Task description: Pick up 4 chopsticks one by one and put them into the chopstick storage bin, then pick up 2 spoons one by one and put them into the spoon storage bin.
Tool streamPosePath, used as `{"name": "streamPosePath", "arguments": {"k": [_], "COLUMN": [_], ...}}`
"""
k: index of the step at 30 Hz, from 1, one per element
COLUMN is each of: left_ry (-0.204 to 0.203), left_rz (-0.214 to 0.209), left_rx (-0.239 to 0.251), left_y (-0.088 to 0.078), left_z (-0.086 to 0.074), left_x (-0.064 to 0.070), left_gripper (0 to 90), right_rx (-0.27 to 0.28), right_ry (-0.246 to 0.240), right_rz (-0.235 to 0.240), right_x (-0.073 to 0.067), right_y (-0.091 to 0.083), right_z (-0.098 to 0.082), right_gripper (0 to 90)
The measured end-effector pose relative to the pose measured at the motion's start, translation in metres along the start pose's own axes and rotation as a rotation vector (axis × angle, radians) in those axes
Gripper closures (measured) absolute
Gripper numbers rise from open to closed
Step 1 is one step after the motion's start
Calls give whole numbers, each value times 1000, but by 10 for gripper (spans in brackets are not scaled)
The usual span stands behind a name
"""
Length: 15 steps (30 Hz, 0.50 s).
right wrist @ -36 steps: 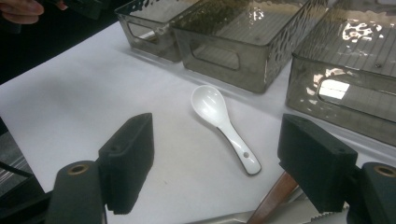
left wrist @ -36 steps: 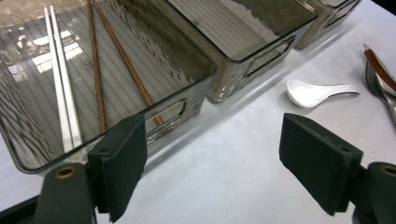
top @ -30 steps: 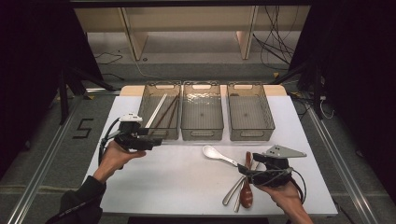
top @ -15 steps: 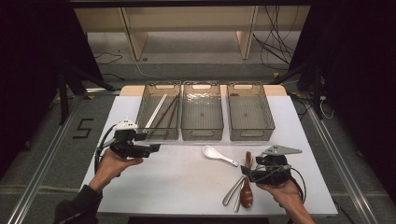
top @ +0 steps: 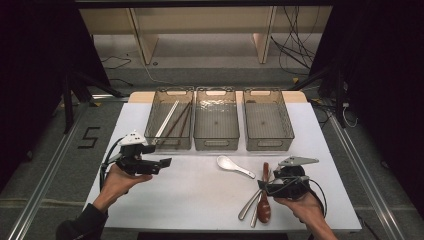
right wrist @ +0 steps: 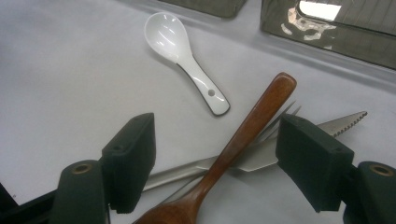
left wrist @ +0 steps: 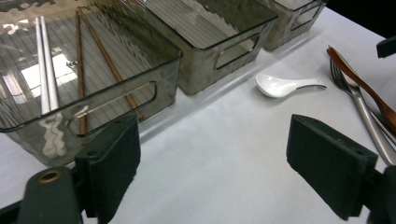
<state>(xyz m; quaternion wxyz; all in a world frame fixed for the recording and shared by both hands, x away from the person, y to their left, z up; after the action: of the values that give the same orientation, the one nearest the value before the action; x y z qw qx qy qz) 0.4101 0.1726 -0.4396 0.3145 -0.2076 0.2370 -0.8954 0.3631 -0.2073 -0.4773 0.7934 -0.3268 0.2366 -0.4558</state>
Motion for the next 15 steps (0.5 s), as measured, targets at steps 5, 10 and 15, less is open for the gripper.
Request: {"name": "streamPosePath", "arguments": {"k": [5,10,15], "left_ry": [10,12,17], "left_rz": [-14,-23,-23], "left_rx": [7,13,19], "left_y": [-2,-4,-5], "left_z": [-3,-4,-4], "left_x": [6,9,12], "left_gripper": [171,170,169], "right_rx": [-10,-26,-44], "right_ry": [-8,-16,-5], "right_rz": [4,1,-10], "right_x": [-2,-4,0], "right_y": [1,2,5], "right_z": [-1,-2,-3], "right_gripper": [296,296,297]}}
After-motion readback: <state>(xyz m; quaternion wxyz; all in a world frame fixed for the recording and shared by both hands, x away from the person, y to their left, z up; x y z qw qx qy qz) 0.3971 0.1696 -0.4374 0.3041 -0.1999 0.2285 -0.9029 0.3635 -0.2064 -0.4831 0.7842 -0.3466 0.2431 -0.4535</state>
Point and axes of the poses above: each handheld gripper's, and its own axes: y roughly forward along the jaws, z roughly out of its top, x roughly to its right, the point moved 6 cm from there along y, roughly forward along the jaws, and after that the axes turned 6 degrees about -z, right-handed, at the moved point
